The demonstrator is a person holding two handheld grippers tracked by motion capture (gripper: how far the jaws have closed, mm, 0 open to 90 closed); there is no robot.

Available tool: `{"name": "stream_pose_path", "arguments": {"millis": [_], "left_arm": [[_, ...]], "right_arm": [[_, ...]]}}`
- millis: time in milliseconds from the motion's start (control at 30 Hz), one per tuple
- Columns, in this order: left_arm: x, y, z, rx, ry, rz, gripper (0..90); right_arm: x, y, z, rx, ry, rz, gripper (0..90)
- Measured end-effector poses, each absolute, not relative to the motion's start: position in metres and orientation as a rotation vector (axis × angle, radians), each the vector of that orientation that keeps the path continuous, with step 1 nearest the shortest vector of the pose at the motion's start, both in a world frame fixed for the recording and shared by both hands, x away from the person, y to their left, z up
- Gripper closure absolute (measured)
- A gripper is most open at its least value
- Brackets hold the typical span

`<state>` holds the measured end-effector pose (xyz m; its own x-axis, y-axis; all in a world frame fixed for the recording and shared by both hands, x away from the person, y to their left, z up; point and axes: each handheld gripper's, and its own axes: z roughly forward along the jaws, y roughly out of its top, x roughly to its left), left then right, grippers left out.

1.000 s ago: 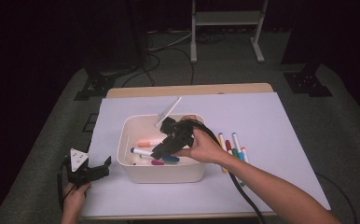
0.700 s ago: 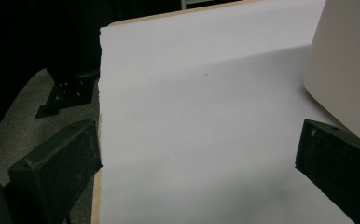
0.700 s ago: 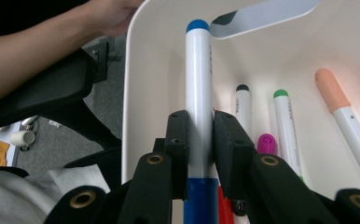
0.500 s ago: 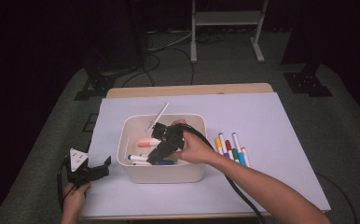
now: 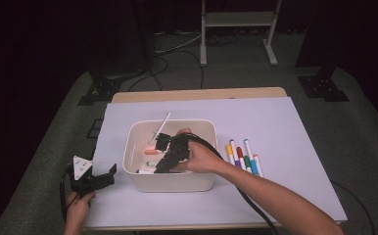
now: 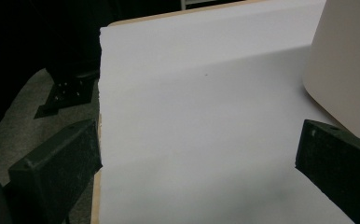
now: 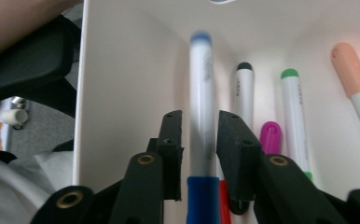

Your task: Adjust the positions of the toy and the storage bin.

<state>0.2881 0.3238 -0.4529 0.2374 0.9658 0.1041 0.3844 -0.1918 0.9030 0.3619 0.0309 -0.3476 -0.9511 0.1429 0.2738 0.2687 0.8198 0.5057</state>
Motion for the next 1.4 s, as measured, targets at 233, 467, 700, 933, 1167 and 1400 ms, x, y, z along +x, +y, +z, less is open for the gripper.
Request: {"name": "stream_pose_path", "arguments": {"millis": [233,467,700,933,1167,1400], "left_arm": [[0.288,0.324,-0.453,1.717,1.259,0.927,0.0],[0.288,0.323,-0.453,1.723,1.262,0.932,0.0],[0.288,0.323,-0.453,1.725,1.263,0.933,0.0],[0.288,0.323,-0.453,1.732,1.262,0.937,0.0],[0.288,0.323,-0.453,1.729,1.263,0.936,0.0],[0.288,0.323,-0.453,1.73,1.262,0.939,0.0]], "right_arm": [[0.355,0.011,-0.327,-0.335,-2.81,-0.91,63.4],[0.355,-0.035,-0.298,-0.419,-2.797,-1.057,57.5],[0.353,-0.083,-0.288,-0.548,-2.792,-1.135,52.2],[0.351,-0.129,-0.289,-0.688,-2.739,-1.186,43.3],[0.347,-0.169,-0.3,-0.792,-2.749,-1.217,38.5],[0.345,-0.211,-0.329,-0.955,-2.727,-1.202,35.8]]}}
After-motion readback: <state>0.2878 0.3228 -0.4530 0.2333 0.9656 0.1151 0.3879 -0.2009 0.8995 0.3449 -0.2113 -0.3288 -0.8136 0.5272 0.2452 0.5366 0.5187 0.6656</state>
